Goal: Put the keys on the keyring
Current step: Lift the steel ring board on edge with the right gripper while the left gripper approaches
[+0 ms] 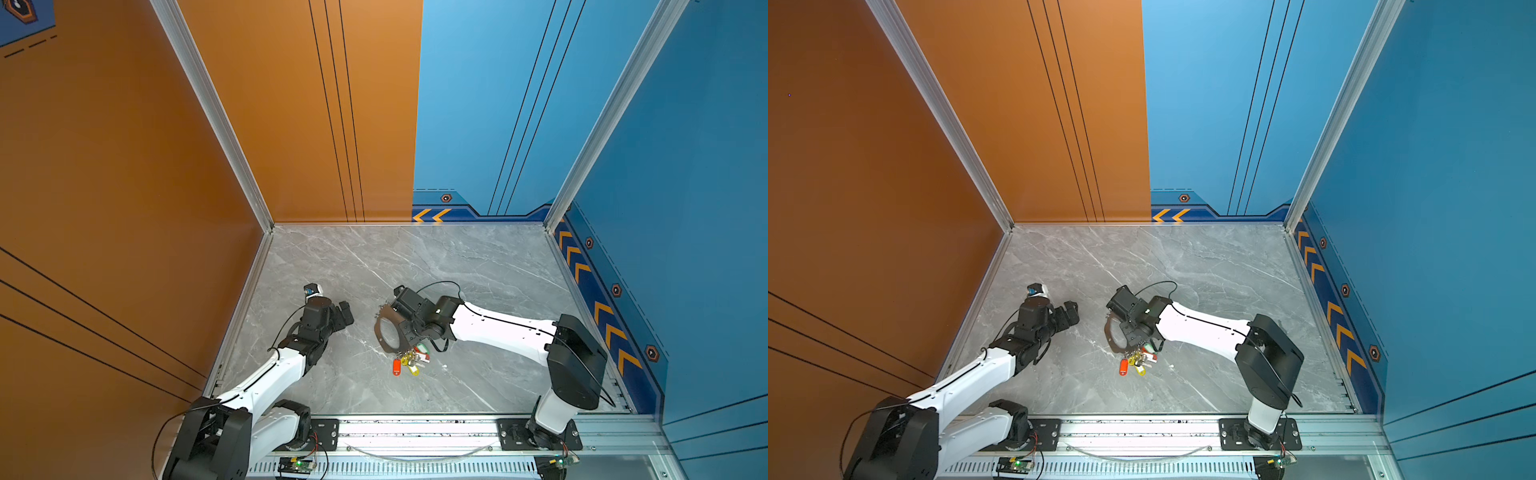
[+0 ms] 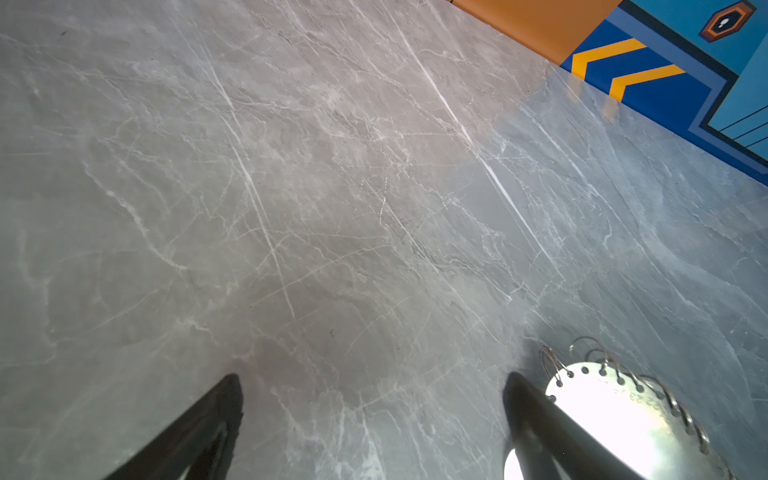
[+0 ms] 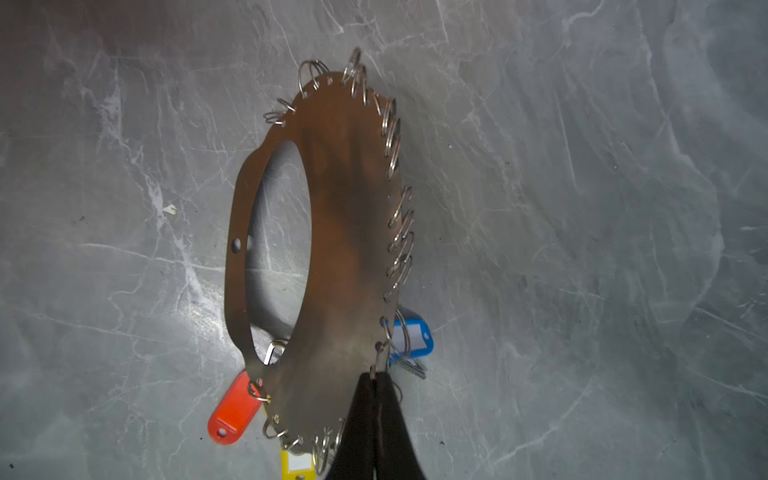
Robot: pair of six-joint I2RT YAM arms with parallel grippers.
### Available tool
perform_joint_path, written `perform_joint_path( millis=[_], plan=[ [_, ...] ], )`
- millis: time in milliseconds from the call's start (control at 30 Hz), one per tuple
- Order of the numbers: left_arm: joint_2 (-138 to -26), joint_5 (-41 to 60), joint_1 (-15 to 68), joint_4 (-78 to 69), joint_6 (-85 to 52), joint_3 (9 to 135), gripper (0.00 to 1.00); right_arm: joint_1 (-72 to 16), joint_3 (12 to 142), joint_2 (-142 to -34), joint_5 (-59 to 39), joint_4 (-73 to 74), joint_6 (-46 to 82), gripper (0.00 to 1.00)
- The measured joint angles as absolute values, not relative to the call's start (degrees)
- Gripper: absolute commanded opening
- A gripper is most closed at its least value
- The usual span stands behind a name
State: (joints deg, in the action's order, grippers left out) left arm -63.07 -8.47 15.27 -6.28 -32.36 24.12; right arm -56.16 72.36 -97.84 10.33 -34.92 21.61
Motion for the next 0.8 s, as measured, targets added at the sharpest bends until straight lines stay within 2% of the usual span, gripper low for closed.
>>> perform_joint_path(
  millis=[200,500,800],
  plan=[
    [-65.4,-4.7,16.3,-7.0,-31.0,25.8,0.98,-54.8,69.6,-93.5,7.2,-32.1,20.8,0.00],
    [-66.3,2.9,22.1,-11.0,-27.1,26.4,0.98,-53.3,63.5,-85.9,2.7,-24.7,19.2,0.00],
    [-63.7,11.4,25.4,-22.3,-24.4,23.0,0.99,-50.7,57.3,-79.8,-1.8,-17.3,18.6,0.00]
  ],
)
